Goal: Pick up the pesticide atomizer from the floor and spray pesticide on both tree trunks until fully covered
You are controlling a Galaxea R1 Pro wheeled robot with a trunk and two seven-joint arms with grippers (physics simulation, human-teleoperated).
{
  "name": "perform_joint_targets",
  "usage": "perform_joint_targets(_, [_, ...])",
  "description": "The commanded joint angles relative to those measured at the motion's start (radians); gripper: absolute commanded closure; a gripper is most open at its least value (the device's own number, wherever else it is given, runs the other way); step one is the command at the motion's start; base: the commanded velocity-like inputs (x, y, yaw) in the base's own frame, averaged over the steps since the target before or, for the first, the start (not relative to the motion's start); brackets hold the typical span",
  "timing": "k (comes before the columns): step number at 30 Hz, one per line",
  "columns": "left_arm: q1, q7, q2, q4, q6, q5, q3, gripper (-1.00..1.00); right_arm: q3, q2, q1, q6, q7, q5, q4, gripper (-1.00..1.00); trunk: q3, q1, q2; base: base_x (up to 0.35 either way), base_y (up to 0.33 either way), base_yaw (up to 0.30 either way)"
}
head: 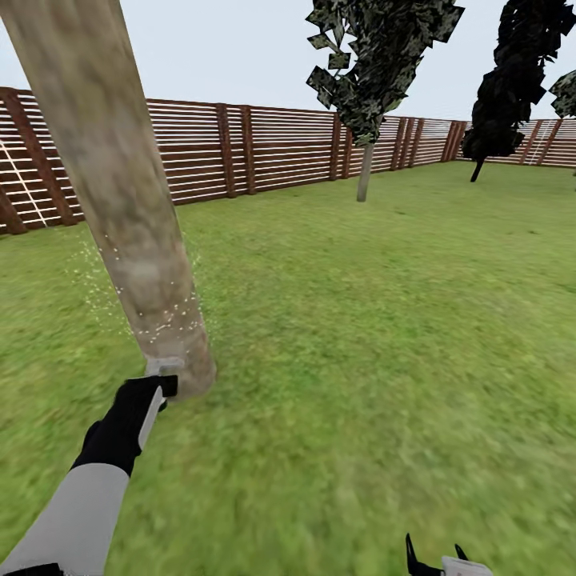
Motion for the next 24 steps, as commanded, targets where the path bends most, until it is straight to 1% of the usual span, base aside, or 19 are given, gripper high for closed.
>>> perform_joint_targets(1, [-0.010,0.002,-0.014,-0.001,0.000,0.002,-0.003,1.00,0.000,-0.001,0.000,0.000,0.000,0.000,0.000,-1.00,0.000,0.000,0.000,0.000,0.000,0.000])
perform_joint_targets(2, [-0.042,0.008,-0.025,0.001,0.002,0.003,-0.006,1.00,0.000,-0.001,0.000,0.001,0.000,0.000,0.000,-1.00,0.000,0.000,0.000,0.000,0.000,0.000])
perform_joint_targets(3, [-0.070,0.011,-0.028,0.001,0.005,0.002,-0.007,1.00,0.000,-0.001,0.000,0.001,0.000,0.000,0.000,-1.00,0.000,0.000,0.000,0.000,0.000,0.000])
perform_joint_targets(5, [-0.111,0.013,-0.025,0.000,0.008,-0.006,-0.005,1.00,0.000,-0.001,0.000,0.001,0.000,0.000,0.000,-1.00,0.000,0.000,0.000,0.000,0.000,0.000])
perform_joint_targets(7, [-0.122,0.020,0.001,-0.024,0.011,-0.009,0.013,1.00,0.000,-0.001,0.000,0.001,0.000,0.000,0.000,-1.00,0.000,0.000,0.000,0.000,0.000,0.000])
perform_joint_targets(8, [-0.122,0.025,0.015,-0.052,0.012,-0.009,0.041,1.00,0.000,-0.001,0.000,0.001,0.000,0.000,0.000,-1.00,0.000,0.000,0.000,0.000,0.000,0.000])
perform_joint_targets(9, [-0.121,0.028,0.020,-0.081,0.020,-0.010,0.063,1.00,0.000,-0.001,0.000,0.001,0.000,0.000,0.000,-1.00,0.000,0.000,0.000,0.000,0.000,0.000])
perform_joint_targets(10, [-0.119,0.029,0.020,-0.091,0.030,-0.011,0.067,1.00,0.000,-0.001,0.000,0.001,0.000,0.000,0.000,-1.00,0.000,0.000,0.000,0.000,0.000,0.000])
perform_joint_targets(11, [-0.116,0.031,0.012,-0.102,0.062,-0.011,0.066,1.00,0.000,-0.001,0.000,0.001,0.000,0.000,0.000,-1.00,0.000,0.000,0.000,-0.006,0.000,0.000])
perform_joint_targets(12, [-0.117,0.032,0.007,-0.106,0.073,-0.011,0.059,1.00,0.000,-0.001,0.000,0.001,0.000,0.000,0.000,-1.00,0.000,0.000,0.000,-0.170,0.000,0.000])
perform_joint_targets(15, [-0.125,0.055,-0.003,-0.110,0.081,-0.011,0.000,1.00,0.000,-0.001,0.000,0.000,0.000,0.000,0.000,-1.00,0.000,0.000,0.000,-0.256,0.000,0.000])
perform_joint_targets(17, [-0.146,0.081,-0.004,-0.117,0.083,-0.013,-0.020,1.00,0.000,-0.001,0.000,0.000,0.000,0.000,0.000,-1.00,0.000,0.000,0.000,-0.049,0.000,0.000])
perform_joint_targets(18, [-0.159,0.087,-0.002,-0.117,0.085,-0.015,-0.021,1.00,0.000,-0.001,0.000,0.000,0.000,0.000,0.000,-1.00,0.000,0.000,0.000,-0.012,0.000,0.000])
perform_joint_targets(19, [-0.179,0.115,0.007,-0.119,0.109,-0.015,-0.017,1.00,0.000,-0.001,0.000,0.000,0.000,0.000,0.000,-1.00,0.000,0.000,0.000,-0.005,0.000,0.000])
perform_joint_targets(20, [-0.190,0.148,0.024,-0.138,0.157,-0.014,-0.013,1.00,0.000,-0.001,0.000,0.000,0.000,0.000,0.000,-1.00,0.000,0.000,0.000,-0.002,0.000,0.000])
perform_joint_targets(21, [-0.193,0.165,0.041,-0.175,0.189,-0.013,-0.012,1.00,0.000,-0.001,0.000,0.000,0.000,0.000,0.000,-1.00,0.000,0.000,0.000,0.000,0.000,0.000])
perform_joint_targets(22, [-0.195,0.169,0.034,-0.186,0.196,-0.012,-0.016,1.00,0.000,-0.001,0.000,0.000,0.000,0.000,0.000,-1.00,0.000,0.000,0.000,0.000,0.000,0.000])
perform_joint_targets(23, [-0.198,0.169,0.013,-0.188,0.198,-0.009,-0.021,1.00,0.000,-0.001,0.000,0.000,0.000,0.000,0.000,-1.00,0.000,0.000,0.000,0.000,0.000,0.000])
perform_joint_targets(24, [-0.212,0.170,-0.015,-0.188,0.204,-0.011,-0.023,1.00,0.000,-0.001,0.000,0.000,0.000,0.000,0.000,-1.00,0.000,0.000,0.000,0.000,0.000,0.000])
